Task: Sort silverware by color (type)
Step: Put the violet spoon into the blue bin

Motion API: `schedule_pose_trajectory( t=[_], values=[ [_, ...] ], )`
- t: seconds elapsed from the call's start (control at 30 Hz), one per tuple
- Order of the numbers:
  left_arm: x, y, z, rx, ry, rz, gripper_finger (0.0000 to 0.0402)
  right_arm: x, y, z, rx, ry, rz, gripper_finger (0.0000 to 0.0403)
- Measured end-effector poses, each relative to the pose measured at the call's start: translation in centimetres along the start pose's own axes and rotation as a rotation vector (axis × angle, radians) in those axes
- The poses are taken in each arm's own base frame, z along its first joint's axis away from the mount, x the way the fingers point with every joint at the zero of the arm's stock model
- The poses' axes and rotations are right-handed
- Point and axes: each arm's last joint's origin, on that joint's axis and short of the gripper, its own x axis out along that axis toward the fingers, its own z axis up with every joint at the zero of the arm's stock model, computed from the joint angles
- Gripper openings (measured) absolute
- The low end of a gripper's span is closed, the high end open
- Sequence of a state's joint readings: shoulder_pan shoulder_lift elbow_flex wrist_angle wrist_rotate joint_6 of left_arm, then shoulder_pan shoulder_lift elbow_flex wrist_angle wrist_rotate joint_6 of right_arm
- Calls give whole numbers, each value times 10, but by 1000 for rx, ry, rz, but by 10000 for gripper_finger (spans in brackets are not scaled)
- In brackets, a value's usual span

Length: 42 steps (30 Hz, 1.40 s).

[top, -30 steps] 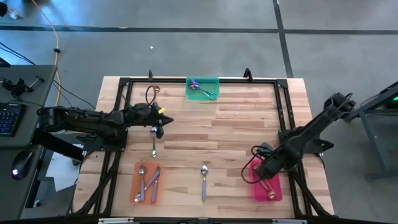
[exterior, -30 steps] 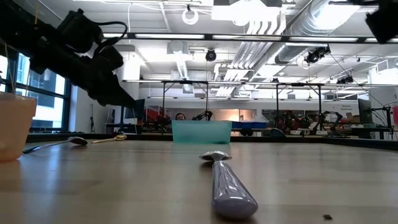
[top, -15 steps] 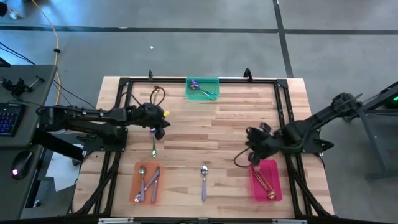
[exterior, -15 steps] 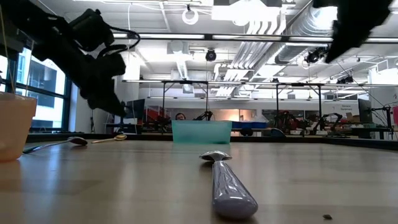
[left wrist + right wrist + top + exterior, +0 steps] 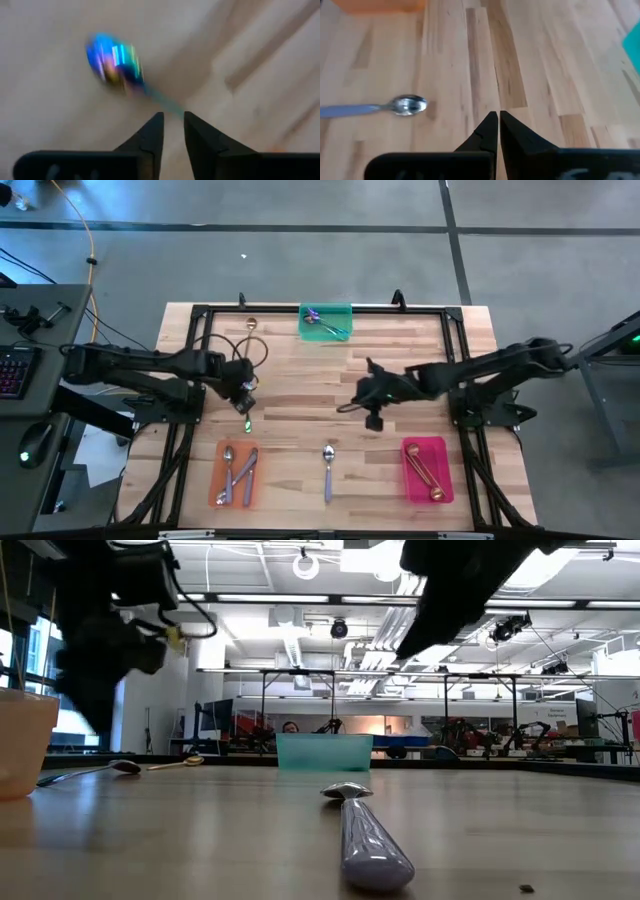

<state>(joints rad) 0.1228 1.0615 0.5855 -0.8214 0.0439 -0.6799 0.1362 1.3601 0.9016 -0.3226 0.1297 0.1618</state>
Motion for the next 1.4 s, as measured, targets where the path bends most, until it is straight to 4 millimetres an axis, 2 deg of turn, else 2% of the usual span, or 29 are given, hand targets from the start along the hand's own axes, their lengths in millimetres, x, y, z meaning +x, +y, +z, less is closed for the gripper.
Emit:
schedule_pose_trajectory(
  t=[0.07, 0.17, 0.3, 0.63, 0.8, 0.93, 1.0, 1.07, 1.23, 1.4],
  values=[
    [3, -1, -8, -67, 85, -28, 79, 14, -7, -1, -12, 22, 0, 0],
    [12, 0, -18, -128, 125, -26, 94, 31, -16, -3, -24, 54, 4, 0],
    [25, 4, -20, -189, 18, 9, 103, 46, -24, -7, -34, 79, -12, 0],
    [45, 24, -14, -286, -187, 77, 103, 54, -27, -7, -42, 74, -6, 0],
    [49, 28, -11, -235, -244, 76, 77, 54, -27, -6, -42, 59, -5, 0],
    [52, 27, -8, -157, -296, 46, 25, 54, -27, -5, -41, 53, -5, 0],
    [54, 24, -4, -119, -364, -5, 7, 57, -27, -3, -33, 21, -3, 0],
    [54, 19, 2, -111, -471, -109, 8, 63, -26, -1, -11, -11, -1, 0],
    [52, 15, 8, -120, -733, -340, 3, 89, -26, 3, 51, -120, 16, 0],
    [39, 17, 14, -119, -981, -418, 2, 114, -30, 12, 187, -314, 58, 14]
  ],
)
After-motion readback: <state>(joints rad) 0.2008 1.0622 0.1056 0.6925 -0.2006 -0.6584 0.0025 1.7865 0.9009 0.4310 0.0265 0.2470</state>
